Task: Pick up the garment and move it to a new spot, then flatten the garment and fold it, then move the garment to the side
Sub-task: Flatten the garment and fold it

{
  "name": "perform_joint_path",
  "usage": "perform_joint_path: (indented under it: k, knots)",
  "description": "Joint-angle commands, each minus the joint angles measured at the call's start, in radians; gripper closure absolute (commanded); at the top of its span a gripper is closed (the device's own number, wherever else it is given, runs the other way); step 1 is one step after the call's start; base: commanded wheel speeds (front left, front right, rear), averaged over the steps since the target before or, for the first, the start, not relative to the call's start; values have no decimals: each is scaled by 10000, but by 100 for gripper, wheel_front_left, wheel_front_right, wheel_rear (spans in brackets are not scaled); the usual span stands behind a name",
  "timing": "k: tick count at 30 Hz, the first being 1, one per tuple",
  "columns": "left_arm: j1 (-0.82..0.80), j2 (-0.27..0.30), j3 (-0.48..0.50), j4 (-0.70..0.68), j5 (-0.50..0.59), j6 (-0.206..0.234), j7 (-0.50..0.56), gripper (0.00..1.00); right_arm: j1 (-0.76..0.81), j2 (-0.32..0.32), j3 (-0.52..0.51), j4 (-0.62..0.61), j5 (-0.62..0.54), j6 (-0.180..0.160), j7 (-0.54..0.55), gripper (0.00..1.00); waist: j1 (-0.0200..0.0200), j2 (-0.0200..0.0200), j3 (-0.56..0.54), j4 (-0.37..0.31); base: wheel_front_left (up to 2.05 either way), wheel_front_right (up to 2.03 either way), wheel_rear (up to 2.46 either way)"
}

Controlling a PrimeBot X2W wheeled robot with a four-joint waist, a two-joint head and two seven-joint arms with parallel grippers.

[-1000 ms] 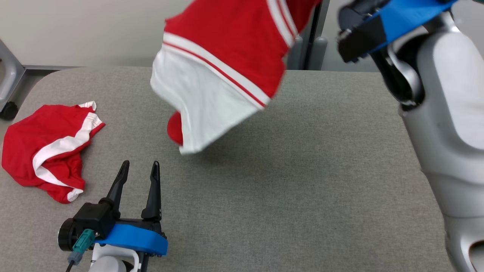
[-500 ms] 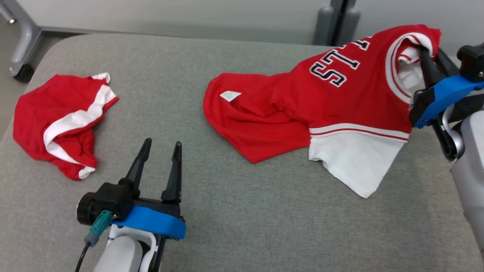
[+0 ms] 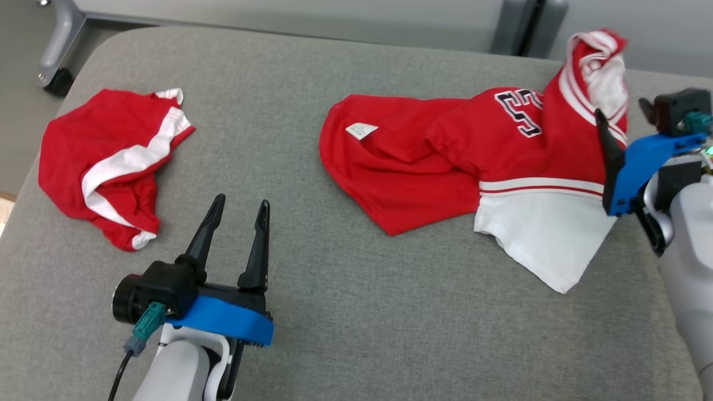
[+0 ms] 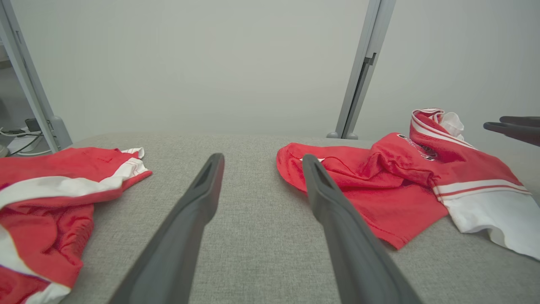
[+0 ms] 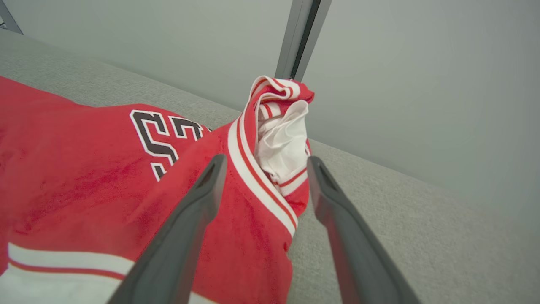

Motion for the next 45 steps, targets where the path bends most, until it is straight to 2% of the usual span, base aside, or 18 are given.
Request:
perform_joint_path:
  k: [1, 9, 16, 20, 26, 31, 34, 35, 36, 37, 38, 45]
  knots:
    - [184, 27, 62, 35, 40, 1, -48, 0, 188, 51, 85, -124, 52, 1, 5, 0, -1, 0, -275, -250, 0, 0, 0]
    - [684, 177, 367, 123, 17, 140, -48, 0, 2178, 534, 960, -1631, 953, 1, 624, 0, -1, 0, -1190, -981, 0, 0, 0]
    - [980, 235, 522, 29, -121, 182, -48, 0, 4305, 1131, 345, -3403, 1627, 1, 1789, 0, -1, 0, -1332, -1221, 0, 0, 0]
    - [911, 289, 481, -4, -142, 149, -47, 0, 4823, 1639, -398, -4011, 1157, 1, 2080, 0, -1, 0, -1134, -1209, 0, 0, 0]
    - [613, 285, 303, -37, -25, 88, -43, 0, 4400, 2270, -1470, -3802, 635, 1, 2520, 0, -1, 0, -757, -1047, 0, 0, 0]
    - [344, 229, 99, 40, 20, 34, -43, 0, 3743, 2521, -2248, -2971, -30, 1, 2856, 0, -1, 0, -469, -841, 0, 0, 0]
    - [258, 188, -29, 105, 20, -18, -44, 0, 3439, 2590, -2364, -2332, -307, 3, 3086, 0, -1, 0, -344, -728, 0, 0, 0]
    - [248, 187, -43, 133, 7, -25, -44, 0, 3389, 2601, -2340, -2141, -338, 3, 3127, 3, -1, 0, -324, -712, 0, 0, 0]
    - [223, 183, -45, 148, -9, -22, -44, 0, 3327, 2622, -2275, -1968, -355, 4, 3128, 57, -1, 0, -305, -702, 0, 0, 0]
    - [197, 176, -44, 156, -20, -32, -45, 0, 3263, 2636, -2180, -1809, -253, 15, 3048, 70, -1, 0, -291, -693, 0, 0, 0]
    - [180, 175, -40, 174, -27, -38, -45, 0, 3220, 2650, -2085, -1670, -161, 15, 2979, 100, -1, 0, -288, -694, 0, 0, 0]
    - [400, 183, 131, 236, -78, -4, -46, 0, 3393, 2596, -1782, -1719, 452, 4, 2241, 100, -1, 0, -609, -957, 0, 0, 0]
